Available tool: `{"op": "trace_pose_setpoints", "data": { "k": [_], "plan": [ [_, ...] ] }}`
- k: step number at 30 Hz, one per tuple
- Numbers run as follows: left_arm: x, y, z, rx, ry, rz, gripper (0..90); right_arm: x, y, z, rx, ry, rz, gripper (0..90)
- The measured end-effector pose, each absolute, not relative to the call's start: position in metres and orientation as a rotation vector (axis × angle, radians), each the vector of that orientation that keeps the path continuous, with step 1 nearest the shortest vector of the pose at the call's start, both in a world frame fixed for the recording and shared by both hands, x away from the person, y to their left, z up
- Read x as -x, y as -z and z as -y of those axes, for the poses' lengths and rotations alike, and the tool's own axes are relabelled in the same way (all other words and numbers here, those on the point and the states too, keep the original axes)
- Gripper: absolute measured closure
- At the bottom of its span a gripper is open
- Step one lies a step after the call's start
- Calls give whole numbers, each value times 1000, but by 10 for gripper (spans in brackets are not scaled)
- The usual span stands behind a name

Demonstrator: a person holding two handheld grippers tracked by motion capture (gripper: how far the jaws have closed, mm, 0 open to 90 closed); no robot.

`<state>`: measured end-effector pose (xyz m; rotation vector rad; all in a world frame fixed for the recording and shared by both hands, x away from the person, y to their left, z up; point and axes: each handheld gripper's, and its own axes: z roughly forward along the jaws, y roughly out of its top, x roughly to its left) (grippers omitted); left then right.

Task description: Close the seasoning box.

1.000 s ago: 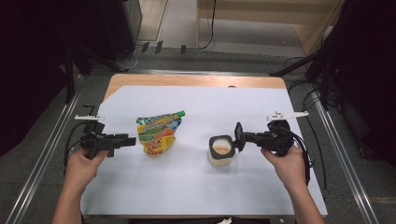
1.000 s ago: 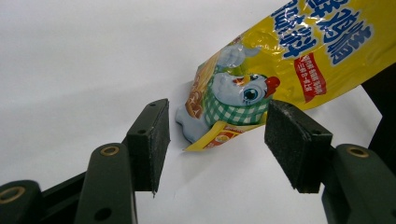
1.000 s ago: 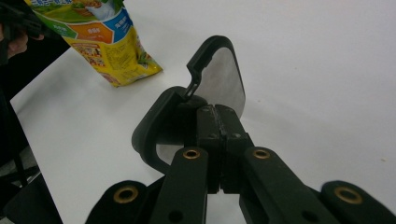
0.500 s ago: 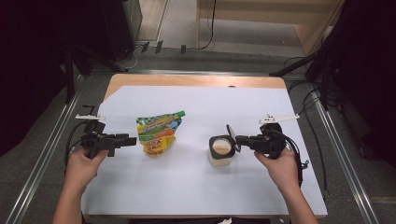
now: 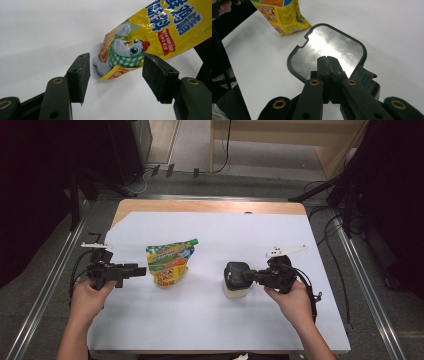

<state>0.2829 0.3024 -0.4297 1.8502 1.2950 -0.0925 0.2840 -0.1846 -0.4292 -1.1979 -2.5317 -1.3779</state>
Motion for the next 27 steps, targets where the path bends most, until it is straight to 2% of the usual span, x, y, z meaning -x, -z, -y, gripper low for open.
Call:
{"op": "trace_pose_setpoints", "data": {
  "k": [4,16,27],
  "plan": [
    [-283,430,-302,-1856,94,-1293,401,-283,431,180,1179,1367,2543,900],
    [-283,431,-302,-1858,96,-1294,399,-281,431,176,1142,1396,2562,784],
    [-284,431,-300,-1861,93,-1293,399,-285,428,201,1217,1477,2542,694]
  ]
}}
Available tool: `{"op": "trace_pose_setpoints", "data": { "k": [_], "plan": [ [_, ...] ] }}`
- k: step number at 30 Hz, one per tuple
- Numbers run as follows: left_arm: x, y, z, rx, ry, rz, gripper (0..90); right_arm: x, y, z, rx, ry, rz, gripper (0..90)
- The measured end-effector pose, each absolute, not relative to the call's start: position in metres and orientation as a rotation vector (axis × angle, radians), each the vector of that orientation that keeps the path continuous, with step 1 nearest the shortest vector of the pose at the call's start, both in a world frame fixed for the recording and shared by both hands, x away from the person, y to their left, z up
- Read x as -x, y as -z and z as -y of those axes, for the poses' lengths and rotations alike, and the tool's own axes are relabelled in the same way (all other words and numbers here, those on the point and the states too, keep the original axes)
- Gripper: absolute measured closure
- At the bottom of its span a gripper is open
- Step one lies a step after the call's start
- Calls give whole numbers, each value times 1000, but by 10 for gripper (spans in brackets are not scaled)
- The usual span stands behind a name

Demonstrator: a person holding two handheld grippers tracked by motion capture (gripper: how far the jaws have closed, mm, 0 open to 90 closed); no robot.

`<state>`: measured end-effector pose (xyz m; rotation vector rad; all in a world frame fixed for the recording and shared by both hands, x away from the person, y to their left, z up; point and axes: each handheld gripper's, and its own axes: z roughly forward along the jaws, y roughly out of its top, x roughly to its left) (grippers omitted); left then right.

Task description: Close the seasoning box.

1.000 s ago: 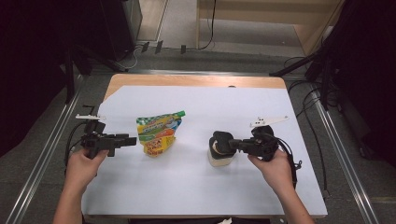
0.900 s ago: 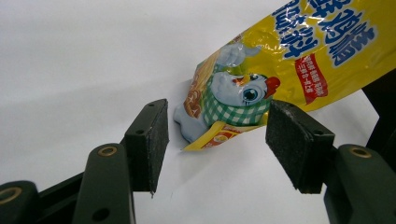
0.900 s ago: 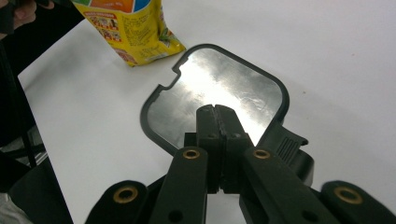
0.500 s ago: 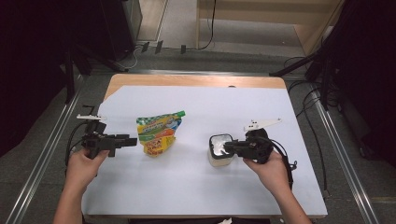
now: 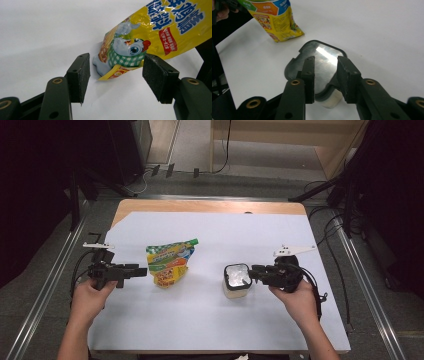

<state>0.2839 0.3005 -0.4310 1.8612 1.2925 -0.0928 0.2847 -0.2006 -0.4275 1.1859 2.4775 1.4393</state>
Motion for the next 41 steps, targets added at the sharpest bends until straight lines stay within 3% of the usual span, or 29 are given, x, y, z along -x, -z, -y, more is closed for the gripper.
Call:
{"op": "trace_pose_setpoints", "data": {
  "k": [12,26,41],
  "plan": [
    [-285,432,-299,-1867,101,-1293,393,-294,440,236,-1234,-1404,-2366,485],
    [-286,434,-301,-1861,101,-1297,386,-302,461,277,-1329,-1372,-2253,418],
    [-289,441,-307,-1870,25,-1286,327,-307,482,288,-1382,-1289,-2184,297]
  ]
}}
